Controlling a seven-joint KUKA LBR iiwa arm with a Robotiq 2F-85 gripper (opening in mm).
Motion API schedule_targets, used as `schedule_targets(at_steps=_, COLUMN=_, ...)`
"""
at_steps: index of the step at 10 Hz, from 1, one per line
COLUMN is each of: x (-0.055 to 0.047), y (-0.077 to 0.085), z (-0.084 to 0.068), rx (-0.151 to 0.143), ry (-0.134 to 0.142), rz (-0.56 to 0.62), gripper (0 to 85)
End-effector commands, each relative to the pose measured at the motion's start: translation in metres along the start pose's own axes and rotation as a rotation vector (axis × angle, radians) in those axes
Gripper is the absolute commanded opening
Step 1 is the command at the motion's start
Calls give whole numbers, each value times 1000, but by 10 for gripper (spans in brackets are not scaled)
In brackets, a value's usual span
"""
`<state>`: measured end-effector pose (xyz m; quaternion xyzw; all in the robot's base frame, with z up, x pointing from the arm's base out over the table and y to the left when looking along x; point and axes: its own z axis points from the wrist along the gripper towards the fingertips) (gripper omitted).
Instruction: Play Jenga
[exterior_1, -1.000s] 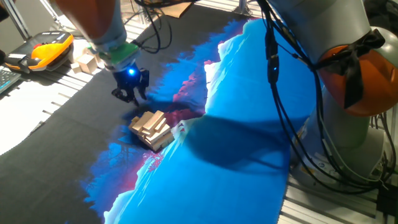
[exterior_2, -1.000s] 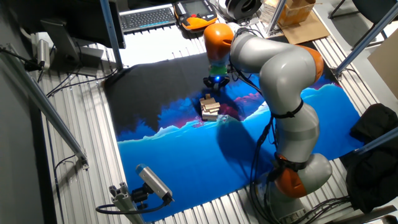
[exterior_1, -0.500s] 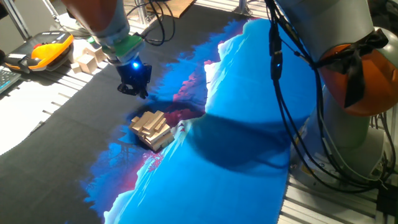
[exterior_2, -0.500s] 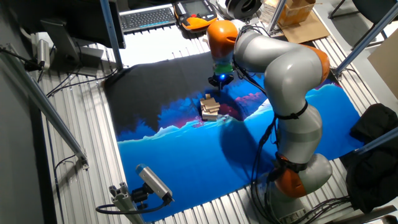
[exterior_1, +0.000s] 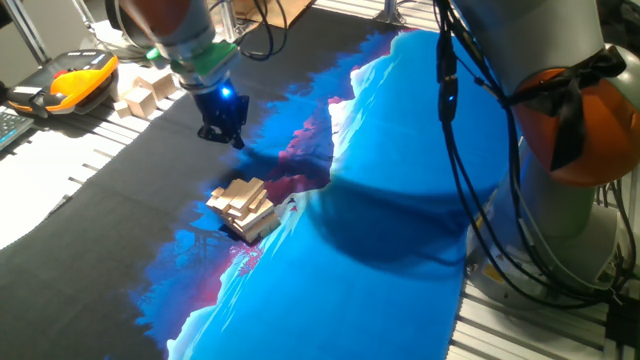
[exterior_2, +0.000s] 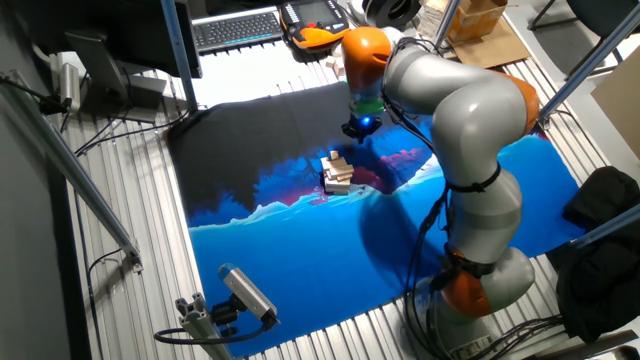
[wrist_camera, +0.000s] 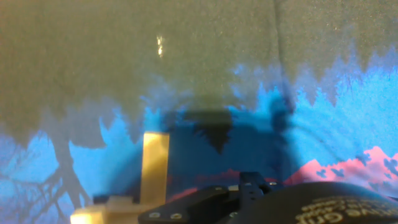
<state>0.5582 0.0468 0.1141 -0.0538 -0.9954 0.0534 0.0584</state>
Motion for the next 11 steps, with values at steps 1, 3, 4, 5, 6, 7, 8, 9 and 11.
schedule_targets(at_steps=1, x=4, y=0, z=-2, rx=-6, ry=5, rz=-5, gripper=0)
schedule_targets(at_steps=3, x=16, y=-5, z=-5, rx=-6, ry=14, rz=-15, gripper=0)
schedule_targets(at_steps=4, x=22, y=-8, z=-7, rx=-3, ry=10, rz=-15, gripper=0)
schedule_targets(at_steps=5, x=27, y=-9, z=-9, rx=4, ry=1, rz=-11, gripper=0)
schedule_targets(at_steps=6, x=28, y=-8, z=-9, rx=5, ry=1, rz=-11, gripper=0)
schedule_targets(at_steps=7, x=29, y=-8, z=-8, rx=2, ry=3, rz=-19, gripper=0)
schedule_targets(at_steps=8, x=28, y=-9, z=-7, rx=5, ry=-5, rz=-22, gripper=0)
schedule_targets(at_steps=9, x=26, y=-9, z=-6, rx=5, ry=-11, rz=-23, gripper=0)
schedule_targets(at_steps=11, x=25, y=-6, z=-5, rx=0, ry=-18, rz=-16, gripper=0)
